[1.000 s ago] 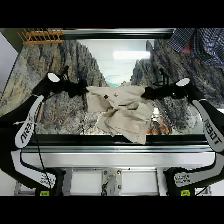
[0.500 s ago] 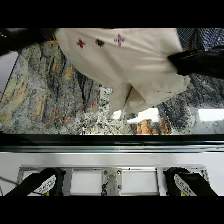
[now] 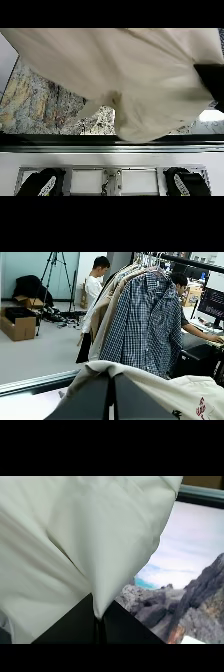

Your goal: Fold the clothes and pants, and hang the long-sleeved shirts on hangers.

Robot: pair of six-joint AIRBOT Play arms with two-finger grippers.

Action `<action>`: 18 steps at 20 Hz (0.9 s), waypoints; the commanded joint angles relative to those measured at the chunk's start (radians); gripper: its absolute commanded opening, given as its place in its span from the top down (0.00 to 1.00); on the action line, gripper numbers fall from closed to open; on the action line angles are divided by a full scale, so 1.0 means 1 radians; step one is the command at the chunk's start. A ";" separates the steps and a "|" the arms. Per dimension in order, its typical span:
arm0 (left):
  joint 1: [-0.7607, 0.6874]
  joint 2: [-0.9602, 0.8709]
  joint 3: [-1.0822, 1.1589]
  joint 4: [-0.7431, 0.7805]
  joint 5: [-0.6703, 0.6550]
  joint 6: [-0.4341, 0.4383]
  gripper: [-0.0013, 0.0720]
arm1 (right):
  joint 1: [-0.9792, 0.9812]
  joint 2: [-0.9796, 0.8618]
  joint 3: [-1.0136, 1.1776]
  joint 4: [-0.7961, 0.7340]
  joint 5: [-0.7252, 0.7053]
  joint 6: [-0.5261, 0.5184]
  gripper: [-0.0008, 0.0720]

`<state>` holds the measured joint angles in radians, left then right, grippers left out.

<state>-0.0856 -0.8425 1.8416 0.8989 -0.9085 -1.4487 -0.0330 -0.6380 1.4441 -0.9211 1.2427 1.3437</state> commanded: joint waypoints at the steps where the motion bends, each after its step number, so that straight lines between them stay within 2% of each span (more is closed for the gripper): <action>1: -0.002 -0.050 0.005 0.051 0.014 0.001 0.98 | 0.002 -0.013 -0.016 -0.010 0.149 0.102 0.96; 4: -0.003 -0.210 0.005 0.049 -0.016 0.001 0.98 | 0.020 -0.059 -0.095 -0.020 0.157 0.163 0.96; 7: -0.004 -0.413 0.005 0.040 -0.013 -0.007 0.98 | 0.042 -0.157 -0.202 -0.126 0.118 0.231 0.95; 10: -0.043 -0.597 0.005 0.015 -0.003 -0.032 0.98 | 0.045 -0.315 -0.245 -0.222 -0.036 0.224 0.95; 11: -0.059 -0.655 0.005 0.019 -0.011 -0.032 0.97 | 0.045 -0.377 -0.245 -0.244 -0.094 0.183 0.95; 12: -0.072 -0.707 0.005 0.017 -0.035 -0.050 0.73 | 0.040 -0.433 -0.245 -0.270 -0.136 0.170 0.95; 13: -0.085 -0.760 0.005 0.017 -0.072 -0.079 0.16 | 0.034 -0.488 -0.245 -0.296 -0.172 0.171 0.93; 14: -0.097 -0.806 0.005 0.018 -0.119 -0.096 0.05 | 0.024 -0.530 -0.245 -0.308 -0.196 0.171 0.74; 15: -0.108 -0.853 0.005 0.027 -0.167 -0.096 0.05 | 0.009 -0.568 -0.244 -0.310 -0.226 0.171 0.33; 16: -0.118 -0.892 0.005 0.026 -0.210 -0.096 0.05 | -0.011 -0.594 -0.244 -0.309 -0.249 0.171 0.14; 18: -0.145 -0.967 0.005 0.025 -0.303 -0.109 0.05 | -0.061 -0.602 -0.244 -0.309 -0.277 0.172 0.20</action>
<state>-0.1959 -1.6939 1.8465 0.9245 -1.0710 -1.5295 -0.0448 -1.1786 1.2030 -1.2045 1.0473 1.5208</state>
